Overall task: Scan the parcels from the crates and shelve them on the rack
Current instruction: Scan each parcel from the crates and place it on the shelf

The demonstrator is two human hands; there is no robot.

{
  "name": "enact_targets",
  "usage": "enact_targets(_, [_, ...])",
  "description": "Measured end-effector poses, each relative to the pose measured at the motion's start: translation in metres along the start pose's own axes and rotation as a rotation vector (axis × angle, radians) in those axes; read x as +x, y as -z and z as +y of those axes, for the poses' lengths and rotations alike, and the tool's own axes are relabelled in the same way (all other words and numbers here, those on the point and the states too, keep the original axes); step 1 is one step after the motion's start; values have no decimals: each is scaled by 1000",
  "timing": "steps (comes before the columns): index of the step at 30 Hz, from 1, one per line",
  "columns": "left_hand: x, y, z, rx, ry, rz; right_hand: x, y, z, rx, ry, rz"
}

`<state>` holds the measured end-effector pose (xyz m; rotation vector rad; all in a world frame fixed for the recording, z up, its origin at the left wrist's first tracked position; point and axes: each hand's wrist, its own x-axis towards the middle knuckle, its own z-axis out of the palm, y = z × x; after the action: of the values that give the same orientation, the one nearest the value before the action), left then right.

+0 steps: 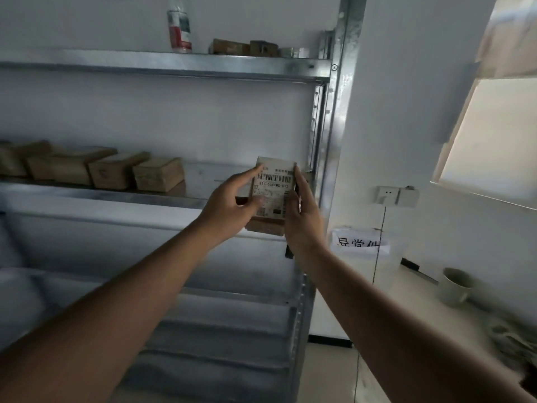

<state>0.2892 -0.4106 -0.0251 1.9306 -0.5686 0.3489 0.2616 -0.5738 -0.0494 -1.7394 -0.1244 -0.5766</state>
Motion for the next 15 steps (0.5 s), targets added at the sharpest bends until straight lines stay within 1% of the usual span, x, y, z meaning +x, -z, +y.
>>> enact_targets(7, [34, 69, -63, 15, 63, 64, 54, -94, 9, -39, -25, -79])
enact_targets(10, [60, 89, -92, 33, 73, 109, 90, -129, 21, -74, -23, -102])
enact_targets(15, [115, 113, -146, 31, 99, 137, 155, -184, 44, -71, -50, -170])
